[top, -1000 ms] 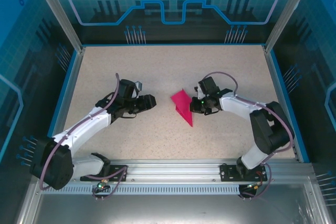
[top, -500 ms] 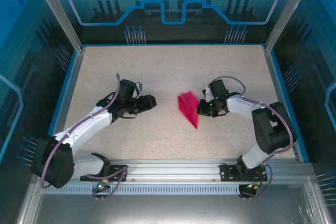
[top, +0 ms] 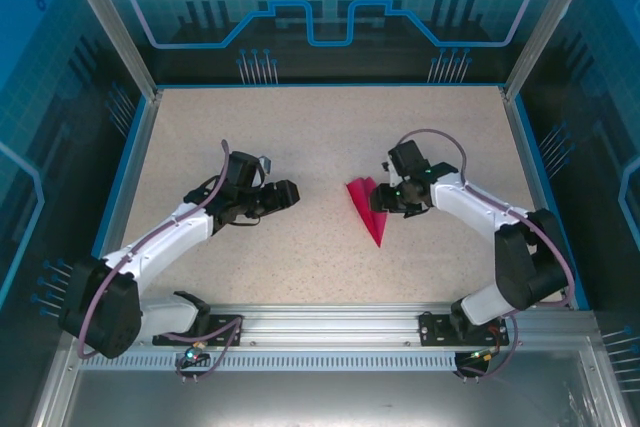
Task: Fold a paper plane with a square sheet of paper (fold left side to right side)
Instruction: Turn over the paper plane at the center of the table, then pick up the paper plane at the center of the table.
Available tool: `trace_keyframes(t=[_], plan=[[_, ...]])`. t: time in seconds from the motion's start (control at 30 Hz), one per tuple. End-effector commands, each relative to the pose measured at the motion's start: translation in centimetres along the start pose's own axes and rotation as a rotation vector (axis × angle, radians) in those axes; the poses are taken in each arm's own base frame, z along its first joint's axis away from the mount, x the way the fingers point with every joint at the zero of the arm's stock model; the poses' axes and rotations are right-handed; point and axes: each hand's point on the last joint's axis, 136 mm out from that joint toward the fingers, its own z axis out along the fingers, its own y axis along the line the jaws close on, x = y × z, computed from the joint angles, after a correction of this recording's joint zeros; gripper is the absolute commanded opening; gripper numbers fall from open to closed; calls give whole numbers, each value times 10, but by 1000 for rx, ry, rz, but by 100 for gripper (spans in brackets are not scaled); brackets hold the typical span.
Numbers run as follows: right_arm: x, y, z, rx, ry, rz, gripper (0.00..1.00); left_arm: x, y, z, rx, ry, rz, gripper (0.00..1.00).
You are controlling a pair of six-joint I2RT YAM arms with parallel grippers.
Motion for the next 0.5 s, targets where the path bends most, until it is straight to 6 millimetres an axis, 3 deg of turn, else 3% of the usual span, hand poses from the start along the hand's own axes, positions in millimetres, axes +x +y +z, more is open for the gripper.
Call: trace_keyframes(t=[0.0, 0.3, 0.47], plan=[[19, 14, 4, -8, 88, -96, 59, -12, -5, -11, 17, -57, 19, 76], [27, 18, 24, 36, 167, -153, 62, -11, -3, -14, 7, -62, 20, 79], [32, 15, 30, 51, 190, -154, 57, -10, 0, -14, -1, -60, 16, 80]])
